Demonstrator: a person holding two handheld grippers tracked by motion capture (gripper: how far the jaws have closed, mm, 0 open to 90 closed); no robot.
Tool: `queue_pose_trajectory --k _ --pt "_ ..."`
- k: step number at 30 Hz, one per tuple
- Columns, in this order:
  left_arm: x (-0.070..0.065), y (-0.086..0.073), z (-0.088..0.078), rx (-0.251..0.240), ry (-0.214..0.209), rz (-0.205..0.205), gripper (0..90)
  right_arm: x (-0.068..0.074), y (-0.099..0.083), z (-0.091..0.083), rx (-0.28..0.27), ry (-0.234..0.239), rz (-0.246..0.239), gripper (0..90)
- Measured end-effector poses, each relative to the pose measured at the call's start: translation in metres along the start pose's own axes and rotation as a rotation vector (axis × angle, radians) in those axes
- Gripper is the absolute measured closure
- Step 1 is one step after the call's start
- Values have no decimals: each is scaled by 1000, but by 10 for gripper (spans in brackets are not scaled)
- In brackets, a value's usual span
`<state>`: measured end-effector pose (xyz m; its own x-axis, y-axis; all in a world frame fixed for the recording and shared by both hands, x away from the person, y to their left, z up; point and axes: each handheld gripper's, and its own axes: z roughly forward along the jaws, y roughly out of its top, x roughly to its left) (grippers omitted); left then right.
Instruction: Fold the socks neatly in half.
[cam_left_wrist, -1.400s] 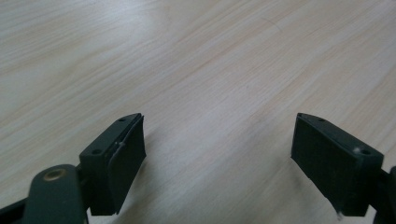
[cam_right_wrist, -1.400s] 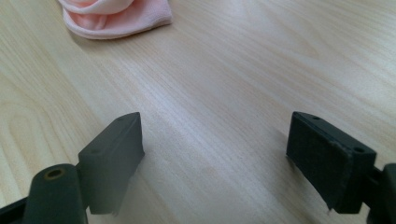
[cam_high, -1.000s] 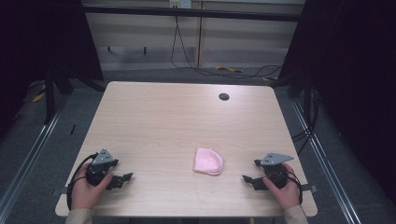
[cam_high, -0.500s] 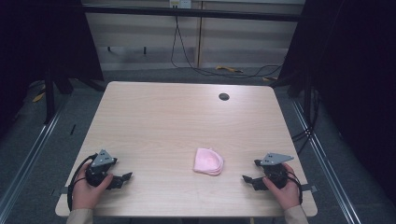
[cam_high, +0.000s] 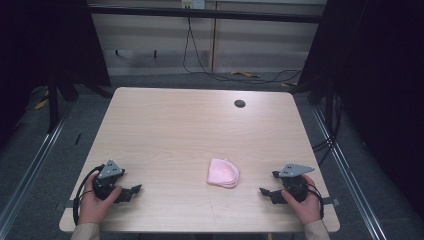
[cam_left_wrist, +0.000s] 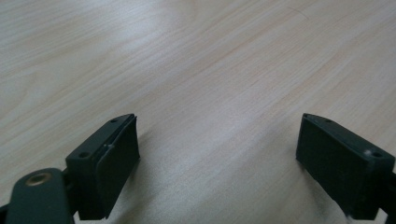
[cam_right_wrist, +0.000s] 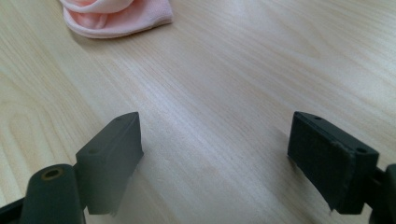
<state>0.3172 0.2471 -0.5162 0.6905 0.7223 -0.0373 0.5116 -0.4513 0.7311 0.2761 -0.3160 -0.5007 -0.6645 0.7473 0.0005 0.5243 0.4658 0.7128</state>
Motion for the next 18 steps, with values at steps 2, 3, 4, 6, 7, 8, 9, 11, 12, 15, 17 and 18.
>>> queue_pose_trajectory --k 2,3,4,6,7,8,9,11,12,15,17,18 --pt "0 0 1 6 9 -9 79 0 0 0 -1 1 0 172" --pt "0 0 1 5 7 -16 67 0 0 0 -1 1 0 172" --pt "0 0 1 11 11 -14 62 0 0 0 0 0 0 172" --pt "1 1 1 12 22 -14 50 0 0 0 0 0 0 171" --pt "1 1 2 19 22 -17 38 0 0 0 -1 -1 -1 170" --pt "1 1 2 20 26 -24 26 0 0 0 0 -1 0 170" --pt "1 1 3 23 29 -30 14 0 0 0 1 -1 1 169" --pt "1 1 3 27 34 -31 0 0 0 0 1 -1 2 168" --pt "1 1 3 28 35 -31 0 0 0 0 1 -2 2 168" --pt "1 1 3 28 35 -31 0 0 0 0 1 -1 1 167" --pt "1 1 3 28 34 -31 0 0 0 0 1 -4 2 162" --pt "1 1 3 28 35 -31 0 0 0 0 1 -5 1 160"
